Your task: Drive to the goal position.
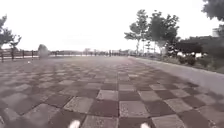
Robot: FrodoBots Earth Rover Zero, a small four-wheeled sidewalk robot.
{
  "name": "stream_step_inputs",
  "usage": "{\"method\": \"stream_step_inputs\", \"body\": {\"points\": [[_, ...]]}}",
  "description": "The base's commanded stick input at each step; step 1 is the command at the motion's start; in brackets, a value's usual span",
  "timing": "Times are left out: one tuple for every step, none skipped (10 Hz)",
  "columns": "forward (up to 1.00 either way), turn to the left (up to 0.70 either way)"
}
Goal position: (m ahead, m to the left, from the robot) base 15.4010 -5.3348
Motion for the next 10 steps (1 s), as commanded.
{"method": "stream_step_inputs", "body": {"points": [[0.7, 0.0], [0.7, 0.0], [0.7, 0.0], [0.7, 0.0], [0.7, 0.0], [0.7, 0.0], [0.7, 0.0], [0.7, 0.0], [0.7, 0.0], [0.7, 0.0]]}}
